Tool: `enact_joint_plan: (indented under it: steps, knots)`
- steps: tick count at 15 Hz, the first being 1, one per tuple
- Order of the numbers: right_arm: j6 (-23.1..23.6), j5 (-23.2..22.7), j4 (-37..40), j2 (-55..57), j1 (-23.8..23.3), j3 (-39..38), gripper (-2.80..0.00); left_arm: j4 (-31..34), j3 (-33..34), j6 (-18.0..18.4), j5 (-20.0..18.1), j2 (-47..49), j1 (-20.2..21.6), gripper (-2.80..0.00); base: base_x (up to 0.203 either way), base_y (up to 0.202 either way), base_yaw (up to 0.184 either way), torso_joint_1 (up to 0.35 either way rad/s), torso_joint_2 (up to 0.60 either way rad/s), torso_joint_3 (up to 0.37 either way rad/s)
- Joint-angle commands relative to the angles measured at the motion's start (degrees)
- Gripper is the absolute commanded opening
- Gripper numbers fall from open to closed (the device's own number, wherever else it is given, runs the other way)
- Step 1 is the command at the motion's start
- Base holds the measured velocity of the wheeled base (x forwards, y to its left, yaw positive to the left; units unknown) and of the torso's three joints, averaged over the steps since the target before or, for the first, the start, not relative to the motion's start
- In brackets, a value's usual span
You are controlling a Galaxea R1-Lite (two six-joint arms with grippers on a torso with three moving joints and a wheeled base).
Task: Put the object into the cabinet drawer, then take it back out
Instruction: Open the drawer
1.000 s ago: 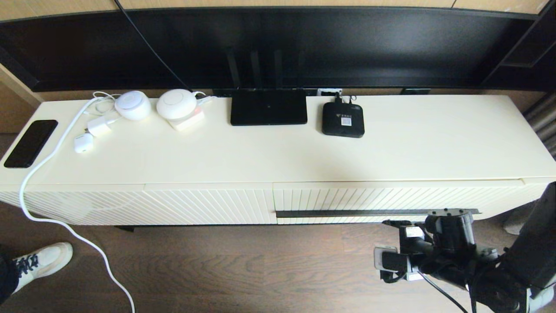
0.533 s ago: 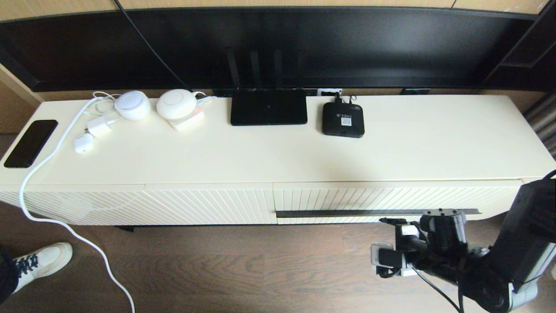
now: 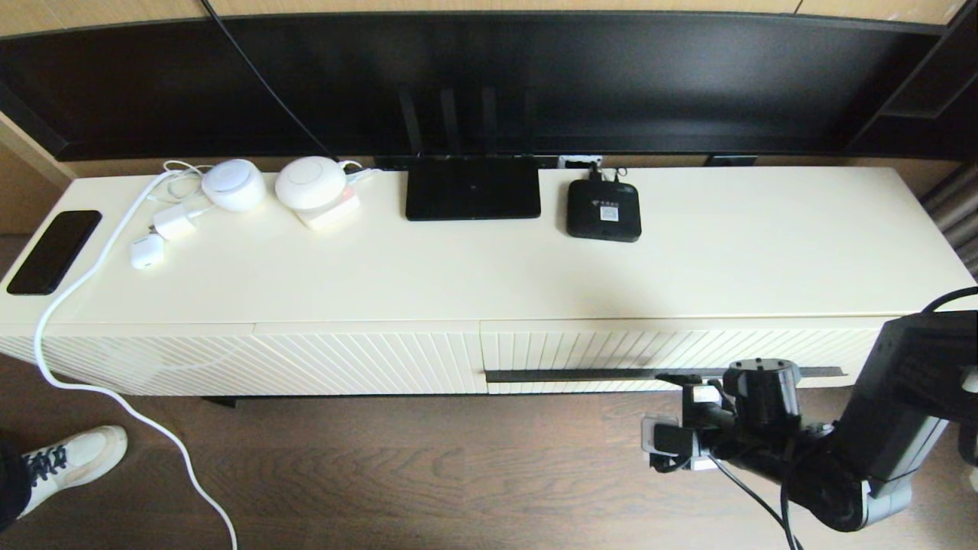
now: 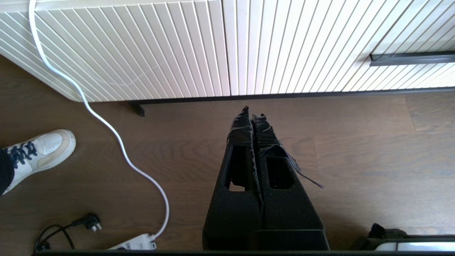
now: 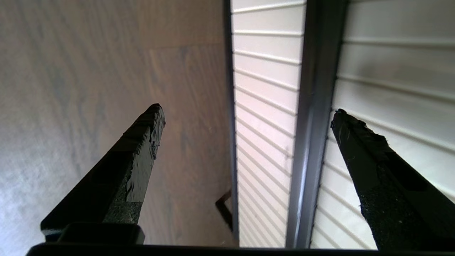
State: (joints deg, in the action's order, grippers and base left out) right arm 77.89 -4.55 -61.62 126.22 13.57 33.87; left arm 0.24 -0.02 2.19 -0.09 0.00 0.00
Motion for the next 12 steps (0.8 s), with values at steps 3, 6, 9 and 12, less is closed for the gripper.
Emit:
enact_joint_plan:
  steps: [3,6,9,12]
  knots:
    - [1.58,-1.16,-0.43,0.92,-0.70,2.63,0.00,0.02,0.01,0.00,0.00,0.00,0.00,-2.80,0.000,0.000,0.000,0.000,0.00,0.000]
    - [1.92,-1.16,-0.58,2.28,-0.74,2.69,0.00,0.02,-0.06,0.00,0.00,0.00,0.00,-2.80,0.000,0.000,0.000,0.000,0.00,0.000]
    - [1.92,-1.16,-0.69,3.43,-0.65,2.78,0.00,0.02,0.02,0.00,0.00,0.08,0.00,-2.80,0.000,0.000,0.000,0.000,0.00,0.000]
    - [1.83,-1.18,-0.69,4.03,-1.20,2.32,0.00,0.02,-0.04,0.00,0.00,0.03,0.00,-2.80,0.000,0.000,0.000,0.000,0.00,0.000]
